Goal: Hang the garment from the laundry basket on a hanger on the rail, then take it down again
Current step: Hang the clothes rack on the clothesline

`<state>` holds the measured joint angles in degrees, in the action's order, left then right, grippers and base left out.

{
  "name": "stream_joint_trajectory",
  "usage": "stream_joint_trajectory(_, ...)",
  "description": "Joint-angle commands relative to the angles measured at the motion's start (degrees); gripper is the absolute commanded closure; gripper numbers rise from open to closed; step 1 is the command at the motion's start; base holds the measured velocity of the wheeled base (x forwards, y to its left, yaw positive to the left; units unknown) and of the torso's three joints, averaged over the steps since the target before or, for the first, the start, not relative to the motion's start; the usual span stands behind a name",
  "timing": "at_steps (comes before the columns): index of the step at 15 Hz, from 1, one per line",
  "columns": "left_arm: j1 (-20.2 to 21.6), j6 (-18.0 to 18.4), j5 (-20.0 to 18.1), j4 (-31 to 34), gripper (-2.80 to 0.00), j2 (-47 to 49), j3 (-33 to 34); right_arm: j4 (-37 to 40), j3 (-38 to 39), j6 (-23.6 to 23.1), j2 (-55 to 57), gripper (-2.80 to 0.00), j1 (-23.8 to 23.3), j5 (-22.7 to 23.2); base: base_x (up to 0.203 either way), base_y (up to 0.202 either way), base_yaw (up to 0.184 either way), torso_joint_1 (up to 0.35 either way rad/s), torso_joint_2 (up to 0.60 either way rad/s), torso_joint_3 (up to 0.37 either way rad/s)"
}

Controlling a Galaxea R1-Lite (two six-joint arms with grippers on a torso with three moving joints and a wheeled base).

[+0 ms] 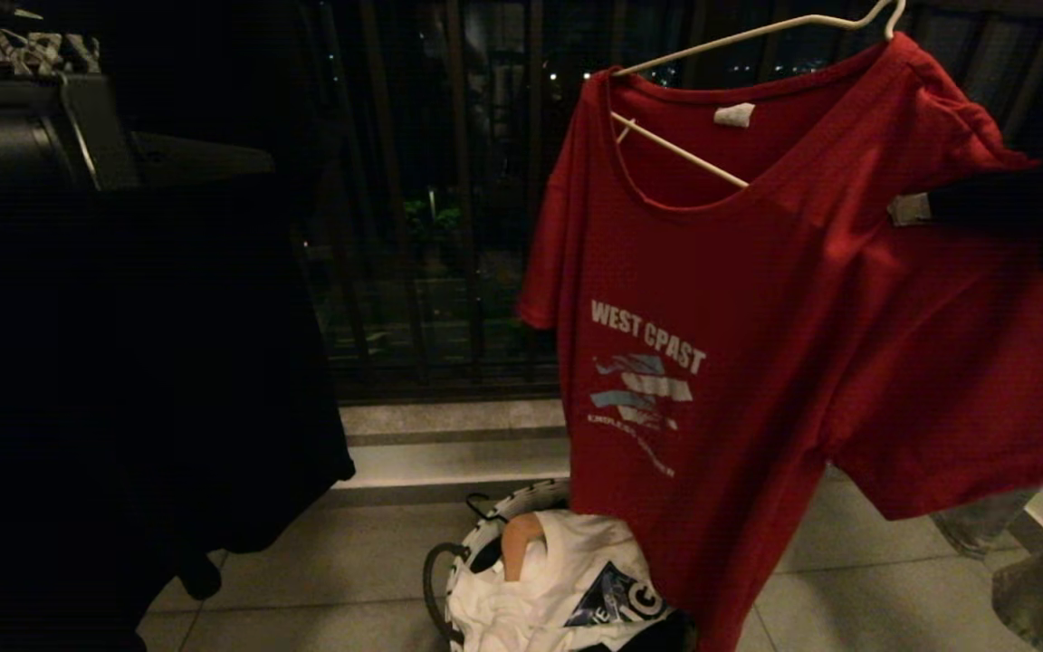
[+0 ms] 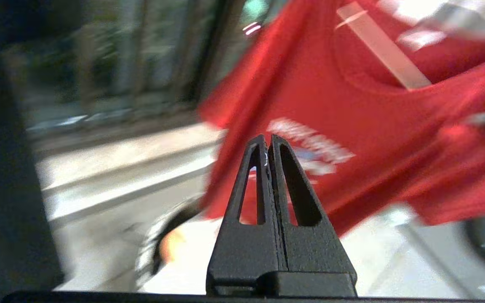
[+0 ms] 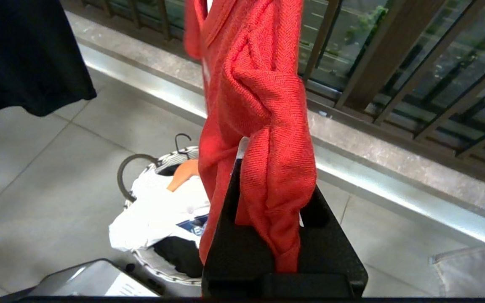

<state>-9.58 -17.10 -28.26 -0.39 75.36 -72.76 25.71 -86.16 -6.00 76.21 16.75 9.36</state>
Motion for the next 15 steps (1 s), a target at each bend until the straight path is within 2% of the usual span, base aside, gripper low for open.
stream_joint_trajectory(1,-0.05,3.44,2.46,2.32,0.00,0.38,-0.41,-0.53,0.62,1.57,-0.98,0.00,-0.05,0.04,0.000,0.000,0.000,0.000,0.00,0.000)
stream_joint_trajectory(6,-0.17,5.24,5.14,3.20,0.00,0.49,-0.36,-4.17,3.37,1.96,-2.03,0.00,-0.05,0.04,0.000,0.000,0.000,0.000,0.00,0.000)
stream_joint_trajectory(8,-0.32,6.95,7.00,6.64,0.00,0.63,-1.55,-4.44,4.26,1.94,-2.56,0.00,-0.05,0.04,0.000,0.000,0.000,0.000,0.00,0.000)
stream_joint_trajectory(12,-0.35,6.99,7.07,6.72,0.00,1.01,-1.68,-4.76,8.35,1.87,-5.62,0.00,-0.05,-0.11,0.000,0.000,0.000,0.000,0.00,0.000)
stream_joint_trajectory(15,-0.35,6.99,7.07,6.72,0.00,1.19,-1.59,-6.75,10.86,1.83,-7.14,0.00,-0.05,-0.13,0.000,0.000,0.000,0.029,-0.25,-0.203)
